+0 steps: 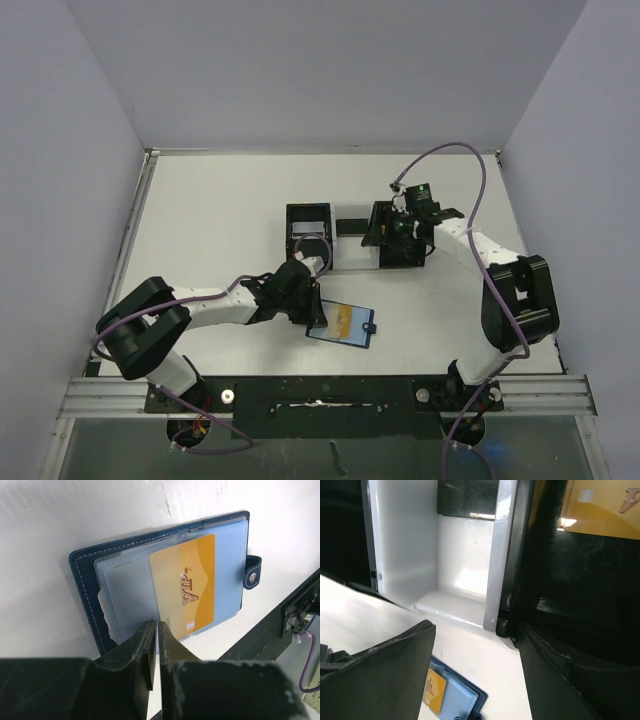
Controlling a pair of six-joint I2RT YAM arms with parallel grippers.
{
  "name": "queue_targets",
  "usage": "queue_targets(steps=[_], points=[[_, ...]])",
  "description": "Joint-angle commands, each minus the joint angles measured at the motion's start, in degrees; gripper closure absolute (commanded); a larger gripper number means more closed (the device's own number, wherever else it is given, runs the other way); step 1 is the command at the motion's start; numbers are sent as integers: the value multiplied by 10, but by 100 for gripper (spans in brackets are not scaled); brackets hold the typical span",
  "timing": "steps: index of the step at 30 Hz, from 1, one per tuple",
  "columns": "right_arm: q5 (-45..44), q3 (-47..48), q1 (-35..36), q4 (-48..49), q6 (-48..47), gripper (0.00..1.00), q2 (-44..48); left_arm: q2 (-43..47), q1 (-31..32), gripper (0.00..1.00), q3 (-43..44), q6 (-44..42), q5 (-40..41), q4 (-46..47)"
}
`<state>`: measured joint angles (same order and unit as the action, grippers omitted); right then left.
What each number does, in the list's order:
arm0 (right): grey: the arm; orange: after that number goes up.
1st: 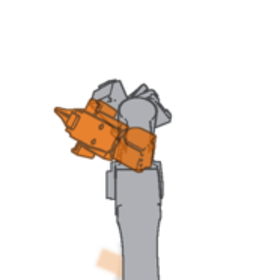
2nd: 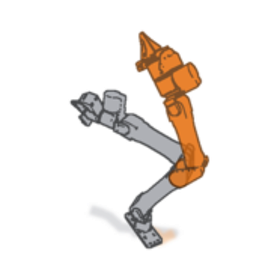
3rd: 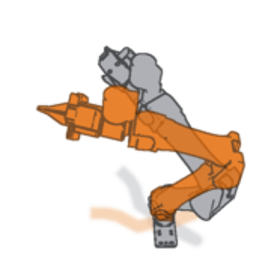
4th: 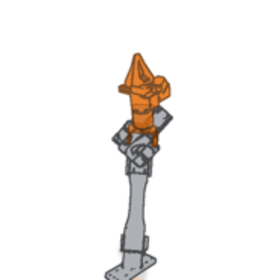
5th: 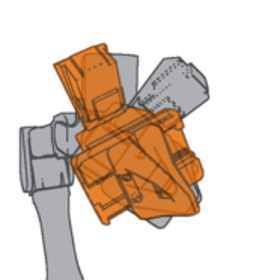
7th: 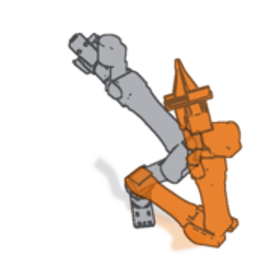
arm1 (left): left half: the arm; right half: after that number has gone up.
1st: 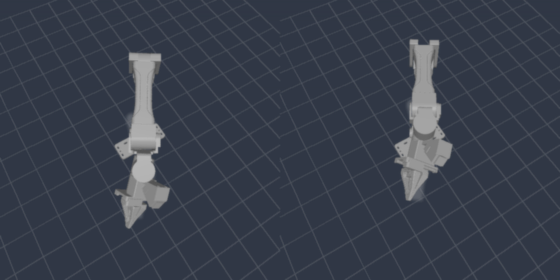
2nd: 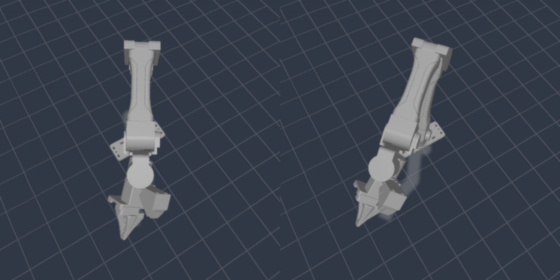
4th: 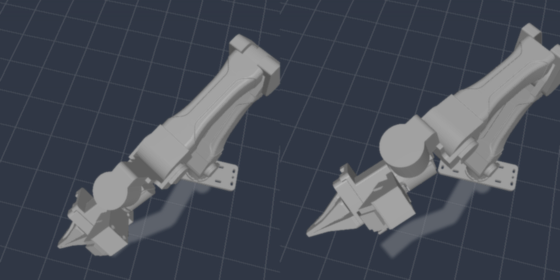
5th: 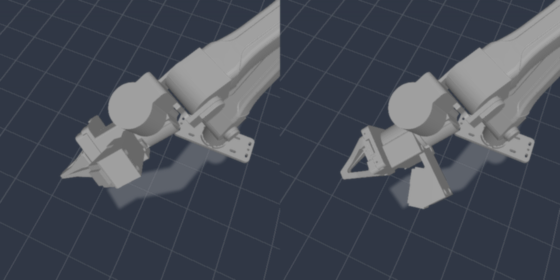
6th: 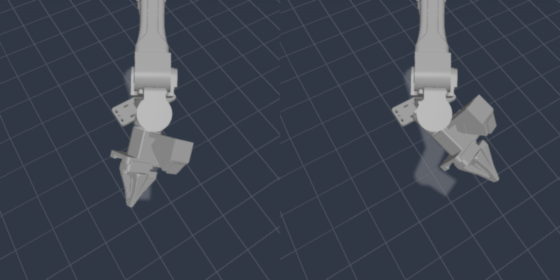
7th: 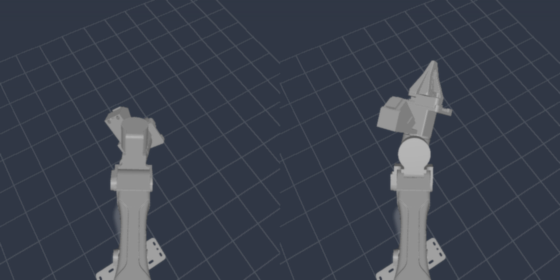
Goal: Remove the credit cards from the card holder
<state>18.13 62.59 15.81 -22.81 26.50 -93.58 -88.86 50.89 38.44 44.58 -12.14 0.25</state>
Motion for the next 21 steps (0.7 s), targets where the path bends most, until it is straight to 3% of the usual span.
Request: queue_targets(steps=[1,5,11,15,21], points=[[25,14,10,17,-3,33,5,-4,1,93,4,-8,11,-7],[10,11,16,4,-3,33,22,1,1,94,0,-8,12,-9],[-91,-21,18,-26,23,31,95,7,1,94,0,-7,12,-7],[-83,-104,49,22,83,31,176,3,1,94,0,-7,10,-2],[-68,-240,159,146,230,36,242,-5,1,94,-3,-5,12,-6]])
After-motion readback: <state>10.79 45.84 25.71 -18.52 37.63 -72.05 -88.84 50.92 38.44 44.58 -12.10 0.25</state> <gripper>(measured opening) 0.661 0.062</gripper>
